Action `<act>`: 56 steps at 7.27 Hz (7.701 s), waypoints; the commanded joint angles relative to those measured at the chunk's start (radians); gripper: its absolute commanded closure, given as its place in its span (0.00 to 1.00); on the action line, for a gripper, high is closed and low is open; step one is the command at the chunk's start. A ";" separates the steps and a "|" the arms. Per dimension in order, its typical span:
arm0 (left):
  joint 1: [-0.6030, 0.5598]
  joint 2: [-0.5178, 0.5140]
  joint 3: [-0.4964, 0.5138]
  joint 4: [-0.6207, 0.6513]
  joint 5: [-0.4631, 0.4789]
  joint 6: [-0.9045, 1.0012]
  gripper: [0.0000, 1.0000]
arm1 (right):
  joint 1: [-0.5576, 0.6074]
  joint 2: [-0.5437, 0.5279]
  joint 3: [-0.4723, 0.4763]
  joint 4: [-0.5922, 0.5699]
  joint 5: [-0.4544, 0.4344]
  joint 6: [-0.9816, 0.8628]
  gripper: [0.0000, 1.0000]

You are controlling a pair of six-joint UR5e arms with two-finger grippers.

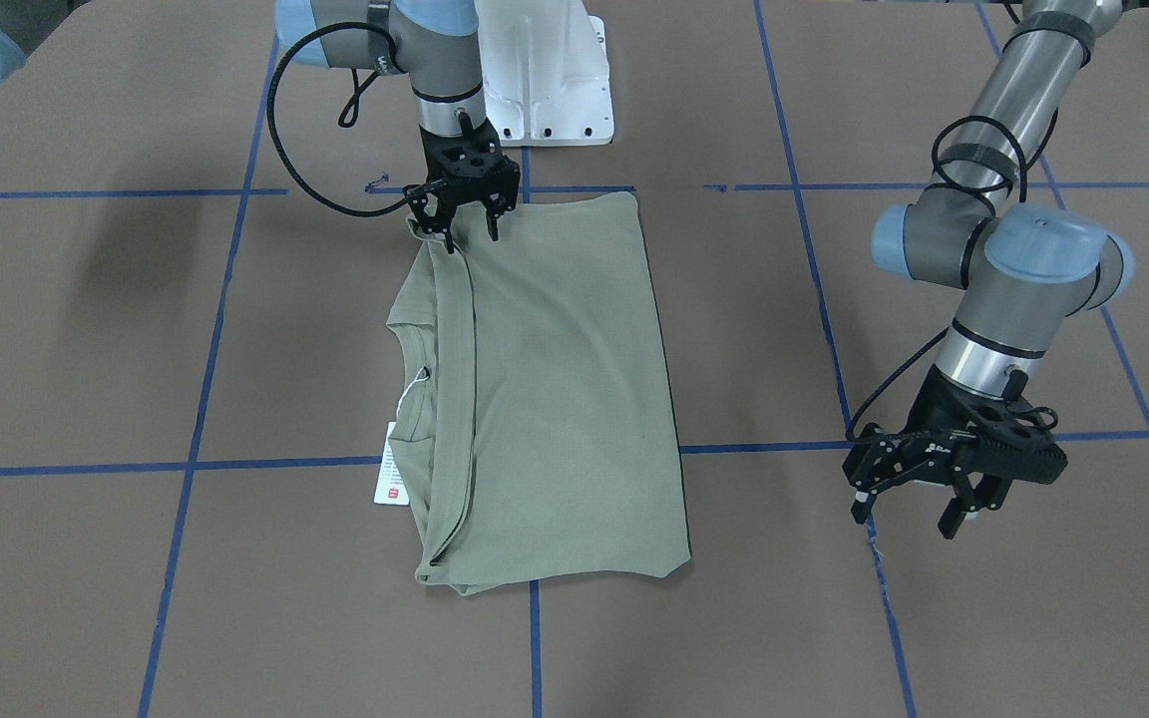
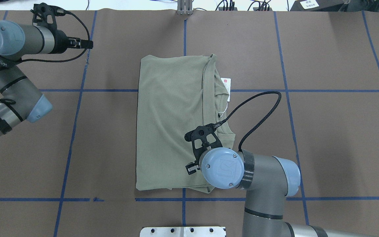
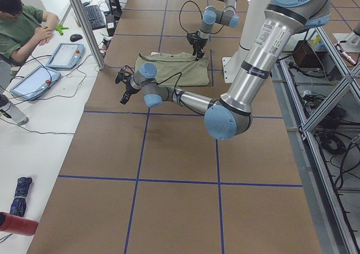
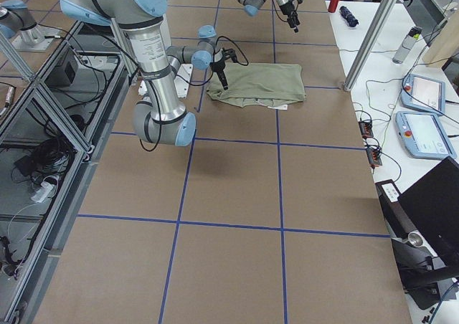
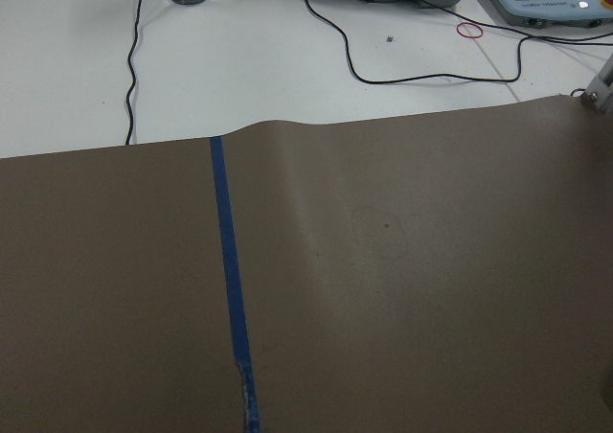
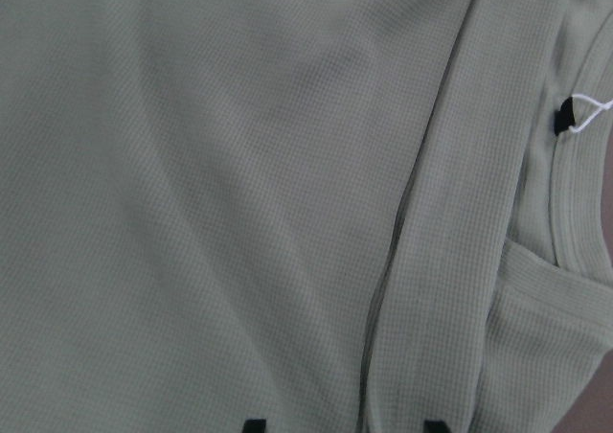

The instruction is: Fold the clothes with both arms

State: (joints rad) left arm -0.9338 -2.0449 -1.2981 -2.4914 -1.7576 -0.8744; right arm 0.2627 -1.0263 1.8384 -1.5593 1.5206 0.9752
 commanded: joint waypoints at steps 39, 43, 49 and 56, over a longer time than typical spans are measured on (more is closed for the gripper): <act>0.805 0.289 -0.586 0.148 0.401 -1.021 0.13 | -0.057 -0.353 0.151 0.495 -0.327 0.965 0.00; 0.820 0.284 -0.563 0.146 0.402 -1.026 0.13 | -0.059 -0.351 0.147 0.495 -0.330 0.976 0.00; 0.842 0.281 -0.561 0.144 0.403 -1.025 0.83 | -0.063 -0.348 0.137 0.495 -0.333 0.979 0.01; 0.813 0.276 -0.625 0.144 0.402 -1.008 1.00 | -0.117 -0.190 0.131 0.159 -0.350 1.229 0.27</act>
State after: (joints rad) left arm -0.1160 -1.7688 -1.9210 -2.3460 -1.3560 -1.8826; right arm 0.1724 -1.2386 1.9745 -1.3211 1.1684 2.1553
